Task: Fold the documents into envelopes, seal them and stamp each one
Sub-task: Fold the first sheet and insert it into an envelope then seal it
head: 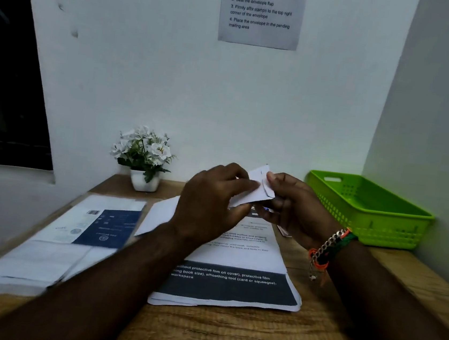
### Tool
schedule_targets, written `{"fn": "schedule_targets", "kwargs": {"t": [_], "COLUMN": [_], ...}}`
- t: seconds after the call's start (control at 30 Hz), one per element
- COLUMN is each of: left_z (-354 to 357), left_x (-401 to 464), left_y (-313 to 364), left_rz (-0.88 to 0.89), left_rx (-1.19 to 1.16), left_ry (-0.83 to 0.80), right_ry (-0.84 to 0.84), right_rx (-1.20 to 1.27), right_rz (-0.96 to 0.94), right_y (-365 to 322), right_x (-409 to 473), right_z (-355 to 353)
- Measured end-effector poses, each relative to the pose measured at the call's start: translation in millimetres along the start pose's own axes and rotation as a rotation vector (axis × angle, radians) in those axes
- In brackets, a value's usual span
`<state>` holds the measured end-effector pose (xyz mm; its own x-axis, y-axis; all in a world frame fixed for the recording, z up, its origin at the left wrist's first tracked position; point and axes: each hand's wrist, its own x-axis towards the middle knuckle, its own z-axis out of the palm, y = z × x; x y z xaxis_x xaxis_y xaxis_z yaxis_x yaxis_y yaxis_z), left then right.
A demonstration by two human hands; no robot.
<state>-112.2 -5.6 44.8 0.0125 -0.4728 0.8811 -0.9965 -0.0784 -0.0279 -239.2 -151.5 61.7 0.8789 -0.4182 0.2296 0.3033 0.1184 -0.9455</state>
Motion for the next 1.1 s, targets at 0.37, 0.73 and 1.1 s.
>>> {"fn": "schedule_targets", "kwargs": {"t": [0.37,0.73,1.1], "left_z": [-14,-34,-45], "left_x": [5,14,30], "left_y": [4,7,1], "left_rz": [-0.085,0.05,-0.591], "left_rx": [-0.091,0.008,-0.479], "left_ry": [0.275,0.495,0.996], "right_ry": [-0.166,-0.221,0.029], "right_rx": [-0.178,-0.318,-0.586], "right_rz": [-0.044,-0.147,0.03], "right_y": [10,15,31], "right_x": [-3,-5,3], "right_z": [10,13,-2]}}
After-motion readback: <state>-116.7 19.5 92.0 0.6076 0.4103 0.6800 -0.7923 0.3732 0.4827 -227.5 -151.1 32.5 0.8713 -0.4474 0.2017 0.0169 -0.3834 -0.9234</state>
